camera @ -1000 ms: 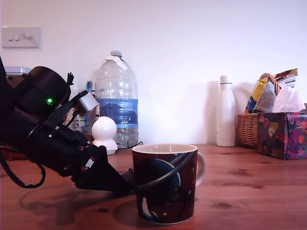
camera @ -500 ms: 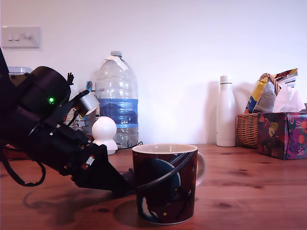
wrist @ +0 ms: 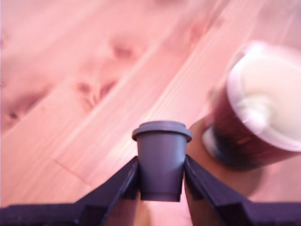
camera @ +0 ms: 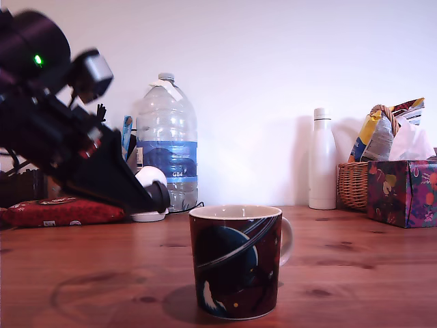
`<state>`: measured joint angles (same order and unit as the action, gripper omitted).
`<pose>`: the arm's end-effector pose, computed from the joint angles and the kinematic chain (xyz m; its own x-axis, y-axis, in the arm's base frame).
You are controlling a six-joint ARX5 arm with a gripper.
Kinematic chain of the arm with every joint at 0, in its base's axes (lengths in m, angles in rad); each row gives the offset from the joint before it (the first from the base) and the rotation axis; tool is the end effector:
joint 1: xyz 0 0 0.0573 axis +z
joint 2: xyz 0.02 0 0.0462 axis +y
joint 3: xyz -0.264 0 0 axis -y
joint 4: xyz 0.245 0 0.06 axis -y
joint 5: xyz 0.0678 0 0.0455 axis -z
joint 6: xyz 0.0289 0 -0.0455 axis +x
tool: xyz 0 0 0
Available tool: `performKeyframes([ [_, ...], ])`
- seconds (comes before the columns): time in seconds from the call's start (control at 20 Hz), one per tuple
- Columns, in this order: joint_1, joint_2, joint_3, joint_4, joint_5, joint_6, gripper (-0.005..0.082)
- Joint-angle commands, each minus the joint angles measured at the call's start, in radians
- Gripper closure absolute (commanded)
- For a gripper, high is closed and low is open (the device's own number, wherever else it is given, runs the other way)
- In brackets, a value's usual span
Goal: Pick up the coffee capsules from the table one by one and drop them inside the nearest coffee cup
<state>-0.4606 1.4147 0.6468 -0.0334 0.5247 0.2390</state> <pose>0.2278 -0.1292 0.1706 0.3168 -0.7164 -0.6216 0.8294 0.5271 -0.1849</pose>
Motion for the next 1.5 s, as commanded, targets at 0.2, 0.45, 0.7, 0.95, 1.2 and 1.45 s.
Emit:
performKeyframes([
  [0.2, -0.073, -0.182, -0.016, -0.167, 0.001, -0.011, 0.0627],
  [0.45, -0.148, -0.286, -0.016, -0.252, -0.019, -0.044, 0.0627],
  [0.7, -0.189, -0.309, -0.016, -0.266, -0.037, -0.059, 0.0627],
  [0.95, -0.196, -0.308, -0.016, -0.179, -0.036, -0.086, 0.0627],
  [1.2, -0.258, -0.27, 0.021, -0.167, -0.041, -0.093, 0.0645],
  [1.45, -0.33, -0.136, 0.153, -0.205, -0.087, -0.093, 0.0645],
])
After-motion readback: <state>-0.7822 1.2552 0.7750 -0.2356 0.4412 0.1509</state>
